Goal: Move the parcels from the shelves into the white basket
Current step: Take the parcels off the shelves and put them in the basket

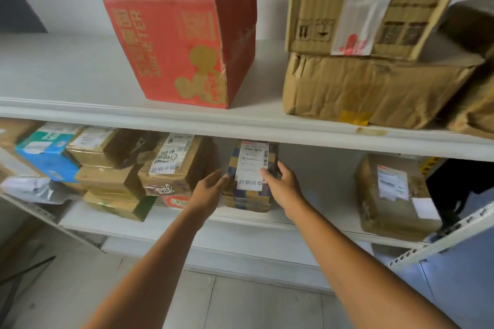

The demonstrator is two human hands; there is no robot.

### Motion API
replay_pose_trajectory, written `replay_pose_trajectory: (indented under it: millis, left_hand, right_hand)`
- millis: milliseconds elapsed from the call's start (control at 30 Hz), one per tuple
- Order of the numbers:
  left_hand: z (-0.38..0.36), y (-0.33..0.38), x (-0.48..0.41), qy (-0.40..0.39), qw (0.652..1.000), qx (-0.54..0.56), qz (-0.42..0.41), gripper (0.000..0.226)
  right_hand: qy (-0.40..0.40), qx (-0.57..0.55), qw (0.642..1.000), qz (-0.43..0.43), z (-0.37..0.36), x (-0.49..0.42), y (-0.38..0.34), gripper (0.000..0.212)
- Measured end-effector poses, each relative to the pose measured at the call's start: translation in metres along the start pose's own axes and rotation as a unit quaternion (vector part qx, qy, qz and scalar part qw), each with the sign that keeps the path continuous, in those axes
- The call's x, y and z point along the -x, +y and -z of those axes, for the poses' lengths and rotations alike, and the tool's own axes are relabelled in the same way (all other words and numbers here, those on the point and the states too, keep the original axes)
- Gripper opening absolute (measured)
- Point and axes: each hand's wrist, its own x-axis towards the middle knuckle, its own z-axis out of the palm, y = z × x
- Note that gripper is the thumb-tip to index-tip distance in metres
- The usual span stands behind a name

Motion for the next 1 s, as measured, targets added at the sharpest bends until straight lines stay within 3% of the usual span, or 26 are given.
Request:
replay_pose_trajectory:
  millis: [200,333,567,633,800,1000]
  left_hand:
    - [-0.008,0.005,0.019,-0.024,0.999,0.033,-0.001,0.044]
    - [-0.014,0.015,0.062,-0.009,0.999,0.049,-0.007,0.042]
    - [-0.032,0.021,0.164,0.043,0.996,0.077,0.001,0.036]
    - [-0.028,0.014,0.197,0.067,0.994,0.087,0.013,0.038]
    - [0.015,-0.017,0.265,0.150,0.977,0.148,0.034,0.044]
    - [0.114,-0.068,0.337,0.266,0.943,0.199,0.023,0.055]
  right_hand:
    - [-0.005,-0.051,0.999,0.018,0.009,0.013,-0.002,0.038]
    - [-0.023,-0.052,0.998,0.026,0.027,0.047,-0.011,0.051]
    - [-0.126,-0.063,0.988,0.071,0.068,0.144,-0.012,0.036]
    - [-0.154,-0.065,0.983,0.072,0.068,0.168,-0.013,0.042]
    - [-0.255,-0.052,0.962,0.086,0.026,0.213,-0.029,0.047]
    - [-0.391,-0.030,0.912,0.123,-0.088,0.270,-0.057,0.051]
